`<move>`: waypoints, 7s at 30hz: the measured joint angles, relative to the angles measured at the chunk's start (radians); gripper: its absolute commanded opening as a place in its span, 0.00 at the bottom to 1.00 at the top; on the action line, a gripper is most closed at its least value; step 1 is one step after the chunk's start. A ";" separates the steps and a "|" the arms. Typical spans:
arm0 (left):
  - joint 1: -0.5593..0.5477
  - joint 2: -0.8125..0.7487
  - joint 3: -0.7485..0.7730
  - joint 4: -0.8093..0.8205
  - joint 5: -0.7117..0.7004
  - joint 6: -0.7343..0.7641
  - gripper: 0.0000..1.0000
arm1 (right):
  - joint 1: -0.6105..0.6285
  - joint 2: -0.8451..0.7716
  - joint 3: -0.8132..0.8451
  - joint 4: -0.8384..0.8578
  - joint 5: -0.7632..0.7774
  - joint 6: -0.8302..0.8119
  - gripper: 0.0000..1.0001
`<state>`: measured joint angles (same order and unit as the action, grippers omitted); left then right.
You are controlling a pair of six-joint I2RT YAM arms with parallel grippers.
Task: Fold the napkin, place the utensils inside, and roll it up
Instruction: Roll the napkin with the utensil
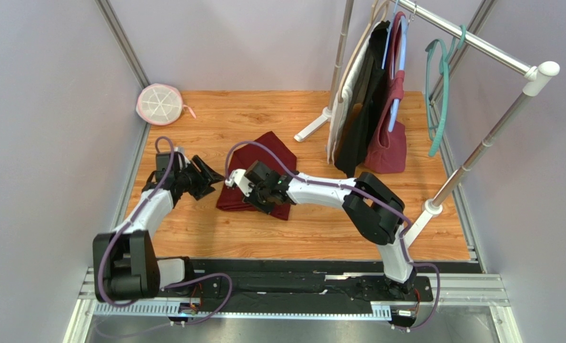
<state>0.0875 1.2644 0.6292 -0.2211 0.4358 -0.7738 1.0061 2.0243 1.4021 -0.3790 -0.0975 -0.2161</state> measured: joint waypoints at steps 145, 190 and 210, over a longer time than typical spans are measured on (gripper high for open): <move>-0.324 0.321 0.001 0.420 0.068 0.159 0.65 | -0.337 -0.015 -0.103 -0.047 -0.470 0.312 0.04; -0.283 0.381 0.088 0.296 0.164 0.177 0.65 | 0.067 -0.083 -0.333 0.528 0.351 -0.191 0.40; -0.277 0.387 0.101 0.284 0.192 0.172 0.71 | 0.031 -0.056 -0.312 0.549 0.310 -0.198 0.00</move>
<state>-0.1894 1.6516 0.7307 0.0631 0.6273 -0.6022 1.0367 1.9682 1.0904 0.1696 0.2127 -0.4145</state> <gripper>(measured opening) 0.697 0.082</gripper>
